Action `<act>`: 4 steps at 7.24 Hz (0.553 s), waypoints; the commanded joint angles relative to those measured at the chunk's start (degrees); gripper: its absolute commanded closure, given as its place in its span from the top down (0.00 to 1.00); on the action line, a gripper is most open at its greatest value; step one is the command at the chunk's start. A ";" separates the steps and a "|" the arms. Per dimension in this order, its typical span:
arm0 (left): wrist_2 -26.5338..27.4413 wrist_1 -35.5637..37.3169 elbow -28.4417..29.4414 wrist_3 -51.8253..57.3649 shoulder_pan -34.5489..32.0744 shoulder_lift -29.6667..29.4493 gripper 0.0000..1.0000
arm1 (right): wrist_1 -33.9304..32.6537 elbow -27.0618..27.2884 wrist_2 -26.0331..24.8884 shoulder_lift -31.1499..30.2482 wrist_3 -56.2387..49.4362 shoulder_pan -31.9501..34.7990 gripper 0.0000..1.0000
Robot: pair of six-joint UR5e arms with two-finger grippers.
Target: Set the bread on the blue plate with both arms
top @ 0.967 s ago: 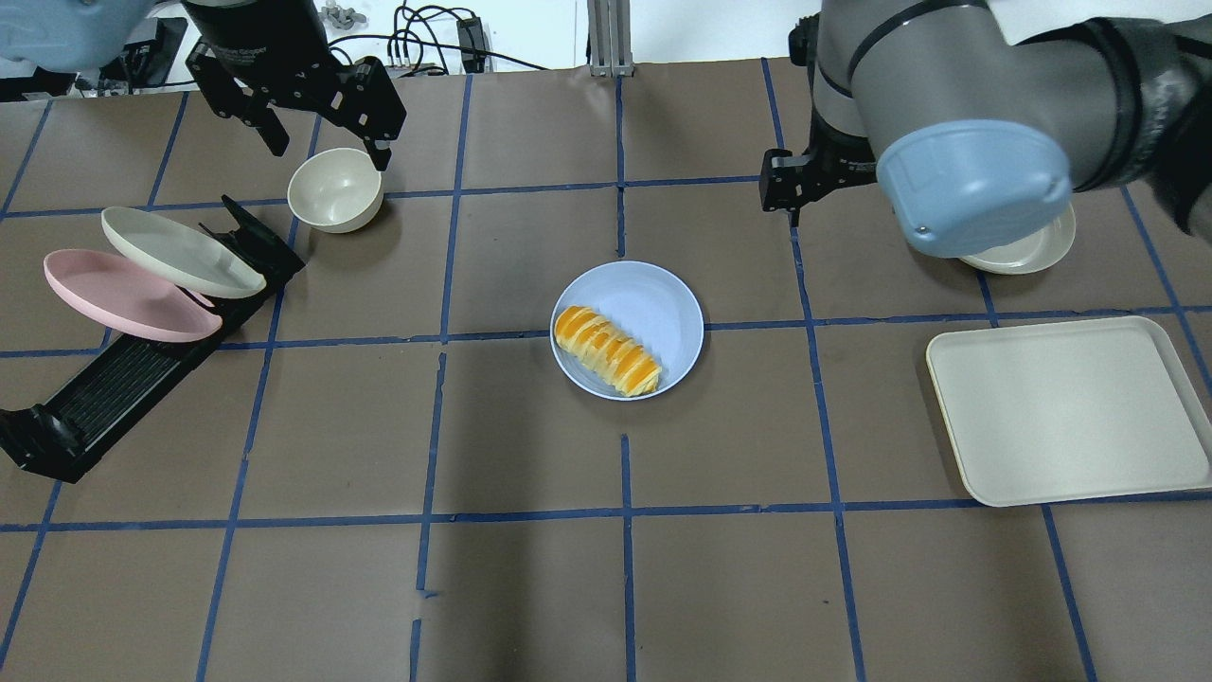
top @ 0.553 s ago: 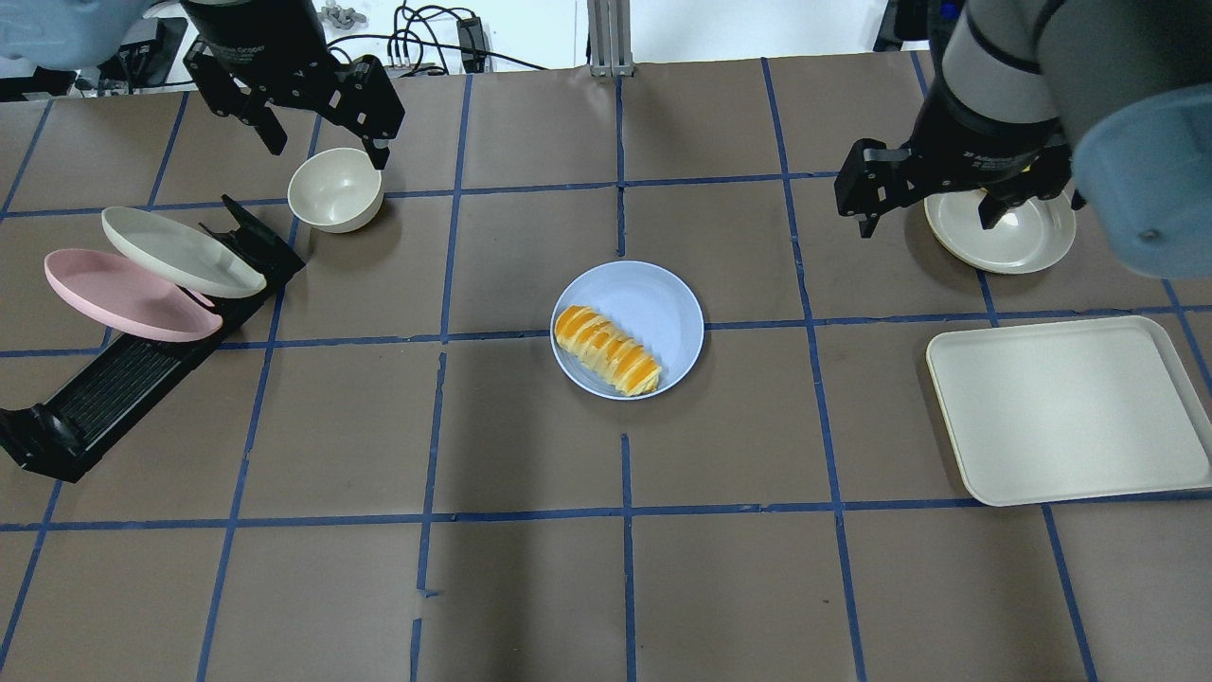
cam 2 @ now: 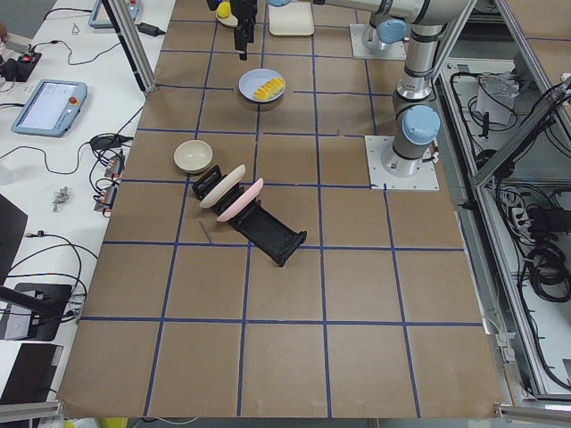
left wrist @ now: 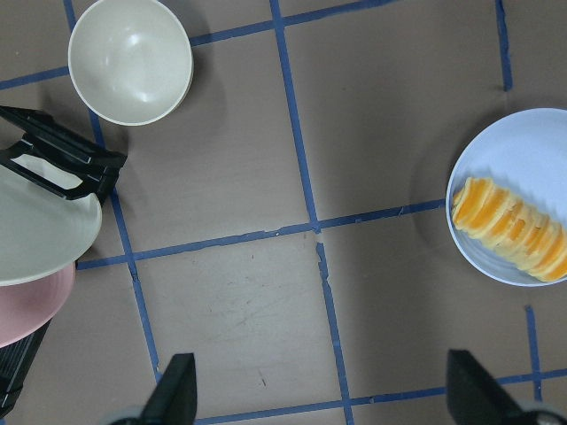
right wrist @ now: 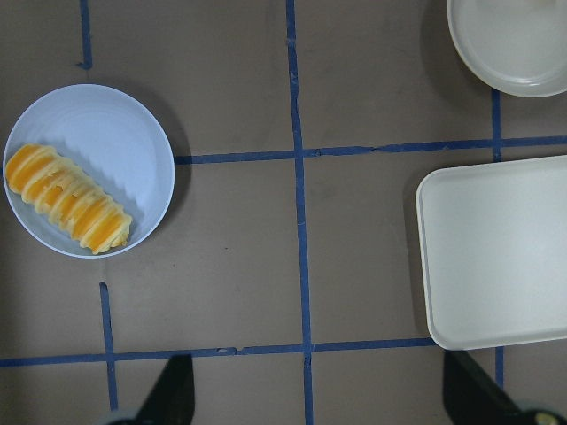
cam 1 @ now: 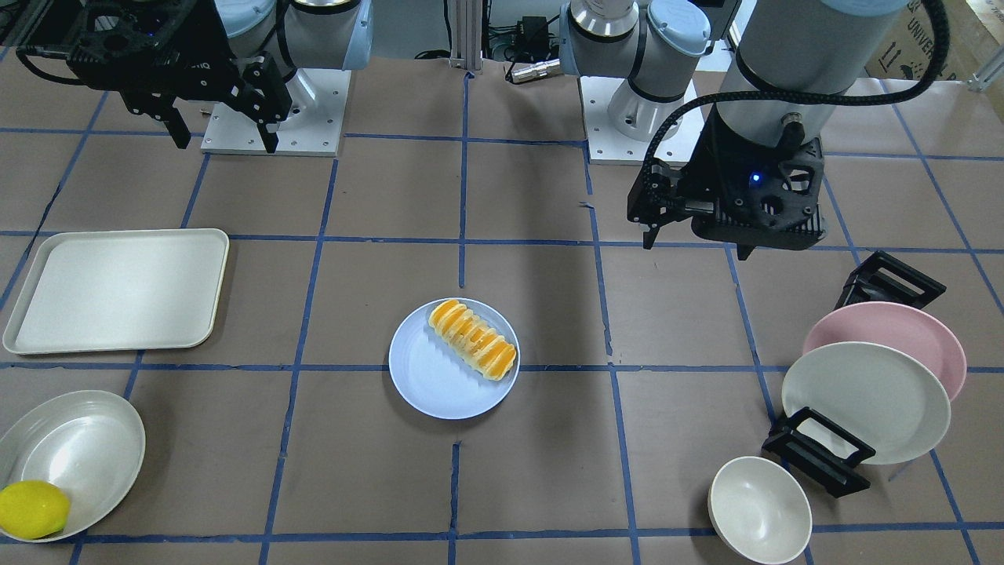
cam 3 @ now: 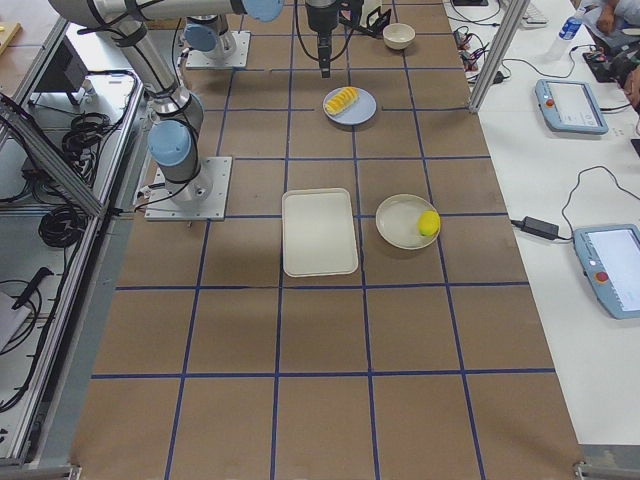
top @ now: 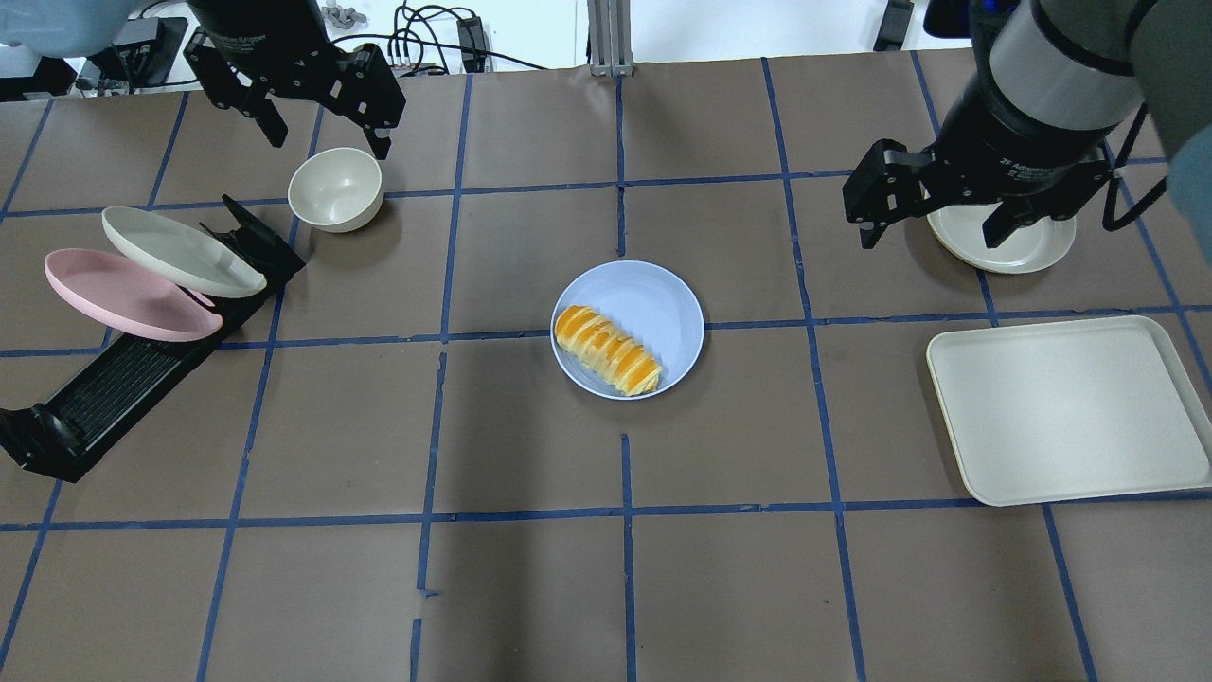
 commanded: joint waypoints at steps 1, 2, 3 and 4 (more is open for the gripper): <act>-2.23 -0.23 -1.20 0.10 -0.09 1.58 0.98 | 0.40 -0.01 0.13 -0.64 -0.22 0.20 0.99; -2.23 -0.32 -2.94 0.37 -0.09 3.16 0.99 | 0.40 -0.01 0.04 -0.64 -0.22 0.20 0.99; -2.23 0.55 -6.09 0.63 0.00 5.26 0.99 | 0.40 -0.01 0.04 -0.55 -0.22 0.28 0.99; -2.23 0.90 -6.47 0.55 -0.09 5.81 1.00 | 0.40 -0.01 0.04 -0.55 -0.13 0.28 0.99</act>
